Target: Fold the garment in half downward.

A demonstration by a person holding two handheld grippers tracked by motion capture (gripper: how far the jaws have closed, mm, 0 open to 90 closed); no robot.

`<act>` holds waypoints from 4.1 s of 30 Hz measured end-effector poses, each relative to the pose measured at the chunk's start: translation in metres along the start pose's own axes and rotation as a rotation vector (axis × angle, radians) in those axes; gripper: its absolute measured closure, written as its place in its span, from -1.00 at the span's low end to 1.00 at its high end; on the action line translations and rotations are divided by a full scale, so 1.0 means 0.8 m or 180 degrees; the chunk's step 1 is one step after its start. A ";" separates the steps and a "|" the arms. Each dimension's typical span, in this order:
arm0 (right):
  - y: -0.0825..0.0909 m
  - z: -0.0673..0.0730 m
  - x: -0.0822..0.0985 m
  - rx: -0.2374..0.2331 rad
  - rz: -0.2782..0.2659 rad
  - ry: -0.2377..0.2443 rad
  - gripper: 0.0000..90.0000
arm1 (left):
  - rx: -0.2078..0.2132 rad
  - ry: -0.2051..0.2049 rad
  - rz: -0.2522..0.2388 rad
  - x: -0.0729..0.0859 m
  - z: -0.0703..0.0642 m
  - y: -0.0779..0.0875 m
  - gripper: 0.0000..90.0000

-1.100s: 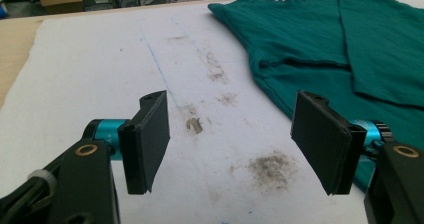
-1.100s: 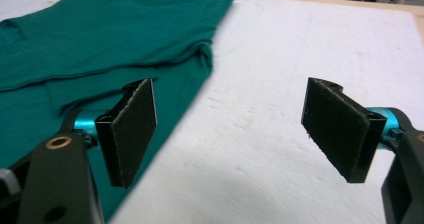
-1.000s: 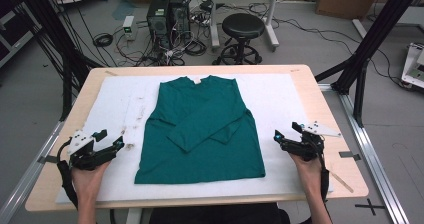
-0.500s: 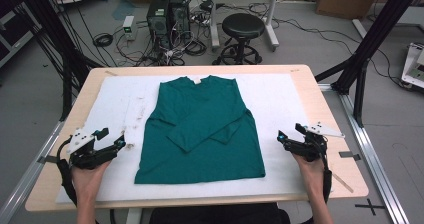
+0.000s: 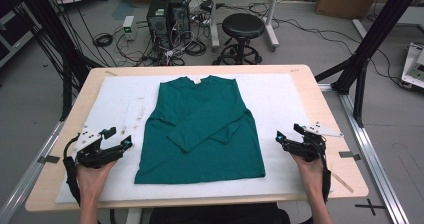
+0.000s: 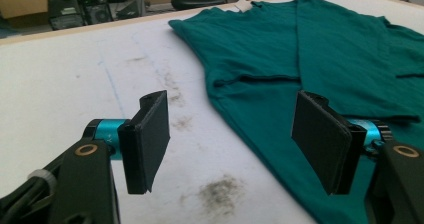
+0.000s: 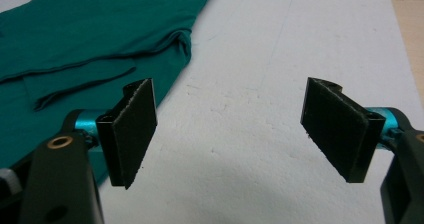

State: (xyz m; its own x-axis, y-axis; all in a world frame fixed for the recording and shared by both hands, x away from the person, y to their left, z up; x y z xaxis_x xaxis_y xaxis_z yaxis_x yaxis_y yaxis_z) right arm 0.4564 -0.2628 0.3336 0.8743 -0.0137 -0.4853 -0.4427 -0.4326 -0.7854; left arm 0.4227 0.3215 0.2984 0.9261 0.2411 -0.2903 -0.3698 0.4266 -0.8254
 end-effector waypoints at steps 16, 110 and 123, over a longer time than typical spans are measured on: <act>-0.006 0.013 0.000 -0.0096 0.0078 0.0065 -0.48 | 0.0161 0.0098 0.0839 0.008 -0.032 -0.044 0.00; -0.011 0.088 0.041 -0.0560 0.0976 0.0433 0.97 | 0.0510 -0.0101 0.0978 0.030 -0.081 -0.023 0.93; 0.051 0.100 0.070 -0.0651 0.0857 0.0532 0.97 | 0.0638 -0.0161 0.0851 0.044 -0.118 0.027 0.93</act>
State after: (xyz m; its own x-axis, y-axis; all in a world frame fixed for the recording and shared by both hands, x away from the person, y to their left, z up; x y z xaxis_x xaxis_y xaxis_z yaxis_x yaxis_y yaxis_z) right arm 0.4717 -0.2089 0.2435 0.7598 -0.2912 -0.5812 -0.6271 -0.5642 -0.5371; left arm 0.4543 0.2571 0.2243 0.7913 0.4083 -0.4551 -0.6111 0.5041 -0.6103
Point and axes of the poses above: each handheld gripper's, and its own axes: y roughly backward along the jaws, x roughly out of its underside, z roughly to its left, the point moved 3 cm from there along -y, roughly forward along the jaws, and after that the axes turned 5 degrees about -y, right-handed, at the moved point
